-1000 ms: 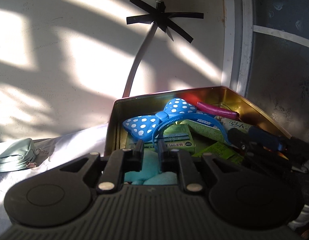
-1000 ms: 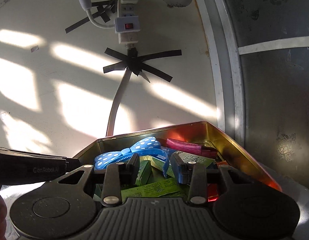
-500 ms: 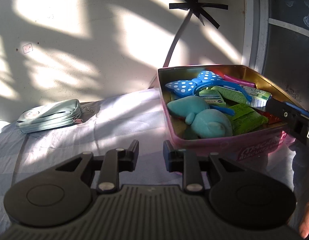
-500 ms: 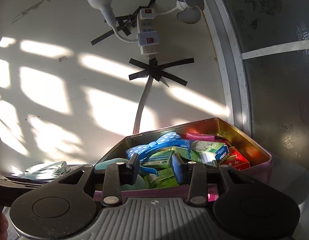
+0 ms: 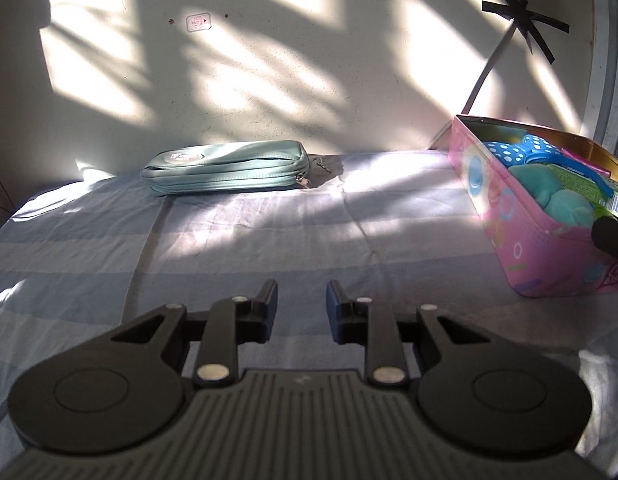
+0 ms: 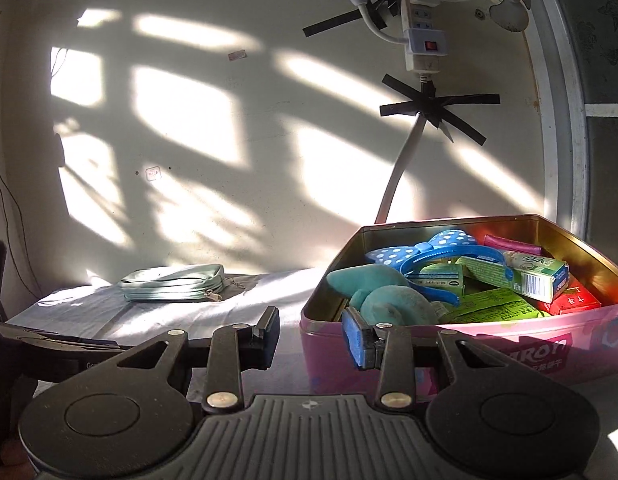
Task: Organize objects
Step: 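Reach the right gripper to the teal pouch and grasp its end, then lift the teal pouch and carry it over the pink tin, then lower the teal pouch into the tin and open the right gripper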
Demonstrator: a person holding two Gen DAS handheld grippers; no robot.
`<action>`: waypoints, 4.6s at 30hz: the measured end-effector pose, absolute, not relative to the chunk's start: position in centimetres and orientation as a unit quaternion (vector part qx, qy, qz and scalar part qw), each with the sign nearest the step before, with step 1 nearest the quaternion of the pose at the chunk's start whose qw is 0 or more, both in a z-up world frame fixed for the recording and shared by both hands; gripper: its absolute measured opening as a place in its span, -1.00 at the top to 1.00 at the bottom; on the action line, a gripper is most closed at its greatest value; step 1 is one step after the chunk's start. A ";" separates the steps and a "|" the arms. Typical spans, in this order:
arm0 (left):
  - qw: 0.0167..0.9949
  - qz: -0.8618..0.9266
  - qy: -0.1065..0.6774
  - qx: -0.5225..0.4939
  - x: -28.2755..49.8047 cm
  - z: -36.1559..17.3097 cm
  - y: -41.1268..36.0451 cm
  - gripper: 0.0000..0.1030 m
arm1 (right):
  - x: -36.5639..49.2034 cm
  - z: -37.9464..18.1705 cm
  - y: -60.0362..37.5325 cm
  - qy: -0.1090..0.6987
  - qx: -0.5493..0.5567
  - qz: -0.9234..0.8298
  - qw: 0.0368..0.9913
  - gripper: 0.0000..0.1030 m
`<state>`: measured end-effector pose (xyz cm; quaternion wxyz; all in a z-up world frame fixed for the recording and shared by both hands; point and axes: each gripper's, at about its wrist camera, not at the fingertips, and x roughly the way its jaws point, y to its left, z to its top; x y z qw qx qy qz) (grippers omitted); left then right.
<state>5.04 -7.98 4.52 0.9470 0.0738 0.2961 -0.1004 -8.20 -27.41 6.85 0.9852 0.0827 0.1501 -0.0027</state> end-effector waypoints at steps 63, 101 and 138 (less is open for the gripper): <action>0.973 -0.004 0.211 -0.091 10.1 3.7 8.3 -0.03 | -3.2 5.7 -24.5 0.350 0.187 0.129 0.909 0.53; 0.927 -0.304 0.210 -0.069 4.9 13.5 -6.7 0.36 | -12.6 8.3 -34.9 0.140 0.151 0.117 0.971 0.14; 0.931 -0.240 0.233 0.149 1.9 10.5 -22.9 -0.68 | -15.6 6.5 -44.1 0.058 0.187 -0.118 0.973 -0.32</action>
